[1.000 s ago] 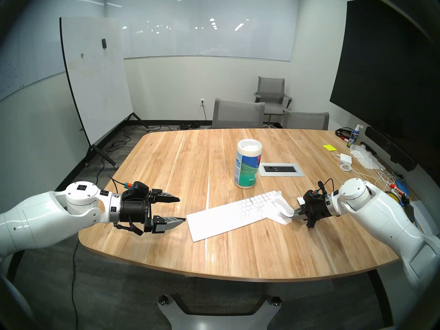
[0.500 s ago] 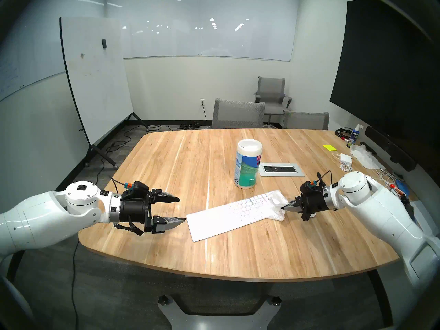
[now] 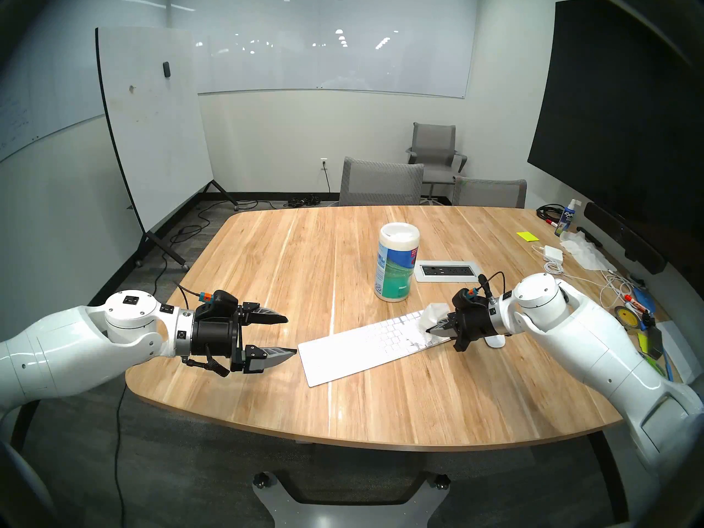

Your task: Wipe the keyboards and mice with a disinfecting wipe, then set the wipe down

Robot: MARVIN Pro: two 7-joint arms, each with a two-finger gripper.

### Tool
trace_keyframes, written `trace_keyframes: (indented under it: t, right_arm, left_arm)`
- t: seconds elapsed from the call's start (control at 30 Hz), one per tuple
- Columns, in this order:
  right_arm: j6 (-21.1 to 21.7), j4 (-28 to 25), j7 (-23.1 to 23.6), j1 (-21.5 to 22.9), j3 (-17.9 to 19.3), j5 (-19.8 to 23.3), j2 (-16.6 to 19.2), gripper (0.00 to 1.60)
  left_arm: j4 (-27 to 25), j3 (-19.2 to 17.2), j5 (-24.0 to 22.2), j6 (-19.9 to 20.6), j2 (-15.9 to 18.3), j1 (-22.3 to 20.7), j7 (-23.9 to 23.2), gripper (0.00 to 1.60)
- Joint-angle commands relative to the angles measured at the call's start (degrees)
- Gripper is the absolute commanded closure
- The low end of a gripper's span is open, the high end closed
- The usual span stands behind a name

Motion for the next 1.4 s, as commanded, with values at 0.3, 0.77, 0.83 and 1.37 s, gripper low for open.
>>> trace_keyframes:
  t: [0.3, 0.77, 0.83, 1.37]
  right_arm:
    - [1.52, -5.14, -0.93, 0.13, -1.22, -1.43, -0.99, 1.6]
    - [1.12, -8.49, -1.28, -2.59, -2.08, -2.69, 0.1, 1.6]
    - [1.21, -8.78, -1.48, -2.84, -2.17, -2.86, -0.03, 1.6]
    - [1.78, -8.96, -1.6, -2.47, -2.86, -4.09, -2.68, 1.6]
  left_arm:
    - [-0.12, -0.57, -0.32, -0.24, -0.1, -0.56, 0.04, 0.0]
    - [-0.12, -0.57, -0.34, -0.25, -0.1, -0.56, 0.03, 0.0]
    - [-0.12, -0.57, -0.34, -0.25, -0.1, -0.56, 0.03, 0.0]
    - [-0.12, -0.55, -0.33, -0.24, -0.1, -0.57, 0.04, 0.0]
